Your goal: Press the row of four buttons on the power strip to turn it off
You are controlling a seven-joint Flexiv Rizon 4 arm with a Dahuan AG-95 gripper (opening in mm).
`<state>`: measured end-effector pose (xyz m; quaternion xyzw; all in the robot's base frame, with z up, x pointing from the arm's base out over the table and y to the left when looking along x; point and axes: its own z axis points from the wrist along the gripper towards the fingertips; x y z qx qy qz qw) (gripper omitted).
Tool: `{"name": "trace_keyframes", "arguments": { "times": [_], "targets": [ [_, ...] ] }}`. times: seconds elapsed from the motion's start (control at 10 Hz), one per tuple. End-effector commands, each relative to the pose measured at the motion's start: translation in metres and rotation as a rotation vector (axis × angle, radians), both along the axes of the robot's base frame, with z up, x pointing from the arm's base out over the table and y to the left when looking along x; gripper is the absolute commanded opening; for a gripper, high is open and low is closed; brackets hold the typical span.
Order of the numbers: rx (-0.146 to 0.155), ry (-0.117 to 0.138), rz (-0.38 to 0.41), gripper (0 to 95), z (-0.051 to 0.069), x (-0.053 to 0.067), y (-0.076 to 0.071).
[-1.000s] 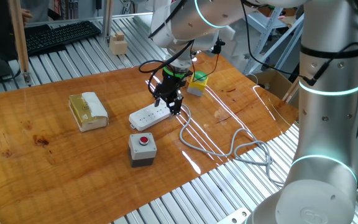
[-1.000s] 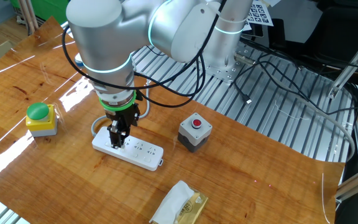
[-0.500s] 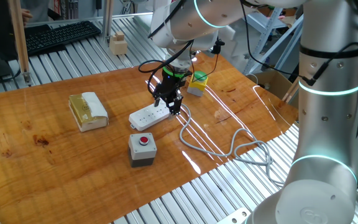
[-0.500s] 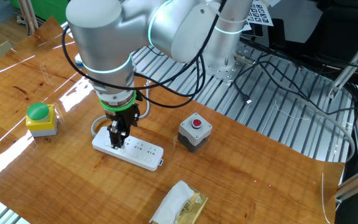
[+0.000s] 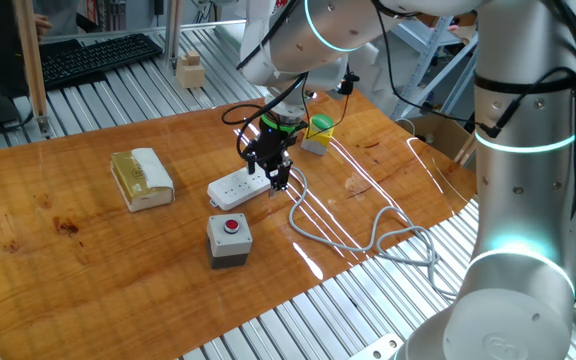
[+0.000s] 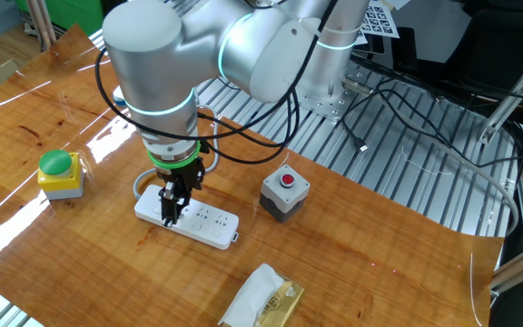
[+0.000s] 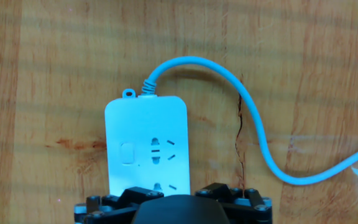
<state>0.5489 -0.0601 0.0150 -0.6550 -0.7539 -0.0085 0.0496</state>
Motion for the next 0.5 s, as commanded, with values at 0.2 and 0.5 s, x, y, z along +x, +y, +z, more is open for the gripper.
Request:
{"name": "trace_keyframes", "arguments": {
  "times": [0.2, 0.5],
  "targets": [
    [-0.009, 0.026, -0.014, 76.0, 0.013, -0.001, 0.008],
    [-0.012, 0.04, -0.009, 76.0, 0.025, -0.003, 0.013]
  ]
}}
